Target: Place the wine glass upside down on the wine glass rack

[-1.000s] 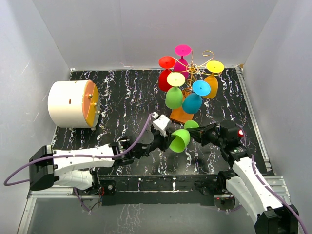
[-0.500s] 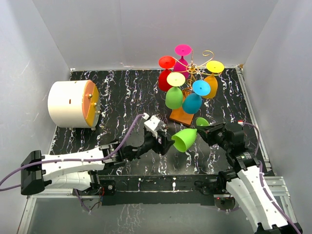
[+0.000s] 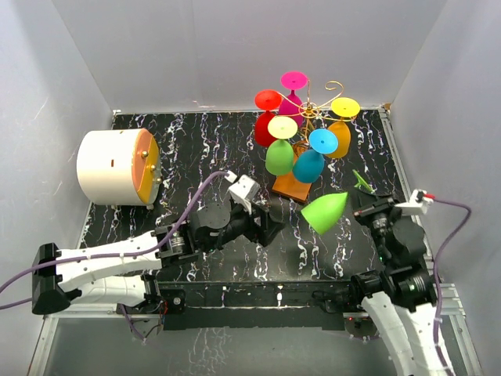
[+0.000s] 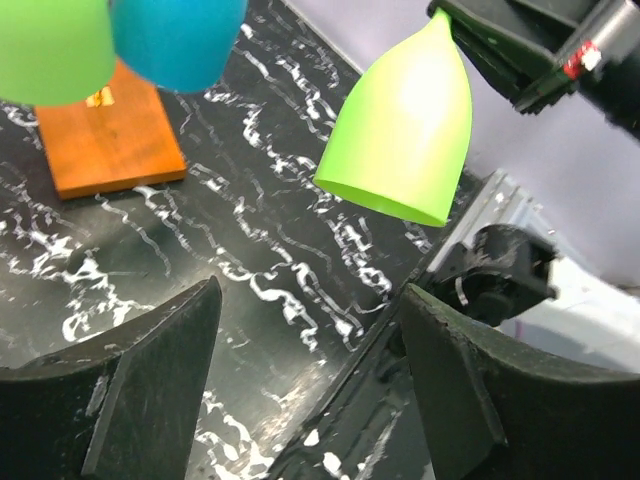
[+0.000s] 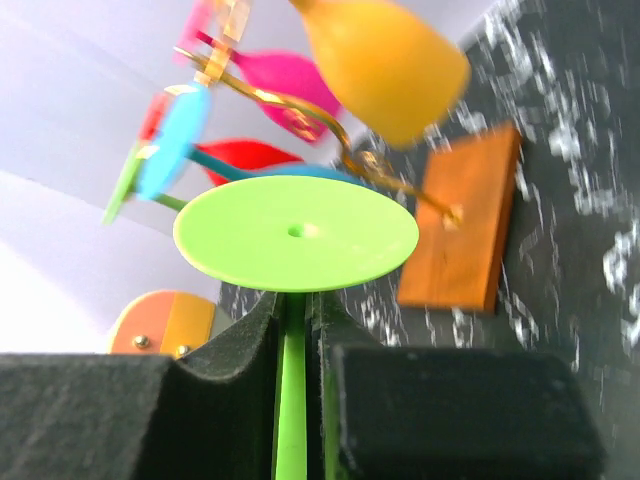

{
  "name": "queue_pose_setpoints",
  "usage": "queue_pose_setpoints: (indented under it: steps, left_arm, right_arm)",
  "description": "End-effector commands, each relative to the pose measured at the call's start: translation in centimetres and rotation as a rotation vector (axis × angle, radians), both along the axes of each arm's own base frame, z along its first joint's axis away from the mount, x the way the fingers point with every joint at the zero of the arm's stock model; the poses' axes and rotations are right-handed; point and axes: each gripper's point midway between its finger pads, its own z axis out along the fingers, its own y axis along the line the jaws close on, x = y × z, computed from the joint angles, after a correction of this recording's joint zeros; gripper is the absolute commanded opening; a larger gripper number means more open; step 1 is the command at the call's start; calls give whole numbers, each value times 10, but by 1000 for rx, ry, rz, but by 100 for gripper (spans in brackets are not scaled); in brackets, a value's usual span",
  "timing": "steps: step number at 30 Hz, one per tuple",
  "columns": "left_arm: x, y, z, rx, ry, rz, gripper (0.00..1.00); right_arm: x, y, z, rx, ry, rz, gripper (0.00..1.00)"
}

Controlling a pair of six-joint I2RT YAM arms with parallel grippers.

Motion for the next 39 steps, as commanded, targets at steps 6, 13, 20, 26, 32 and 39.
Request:
queue_pose_setpoints:
  steps: [6,13,20,26,32,39]
  left_arm:
    - [-8,-28,66,-109,90,-52,74]
    - [5,-38,92,-191,249,-90,80]
    - [21,-37,109,-363,438,-167,80]
    - [35,-53,143,-479,550,-168,80]
    - [33,-78,151,-533,686,-248,76]
    - [31,-77,174,-618,734,-267,68]
  right_arm:
    - [-32,-8,98,-414,-538,23,0]
    - [-45,15,120,-580,-689,146,0]
    - [-42,24,123,-671,-702,202,0]
    - [-29,31,124,-772,-680,254,0]
    - [-34,40,144,-820,-774,286,0]
    - [-36,56,138,-878,-808,399,0]
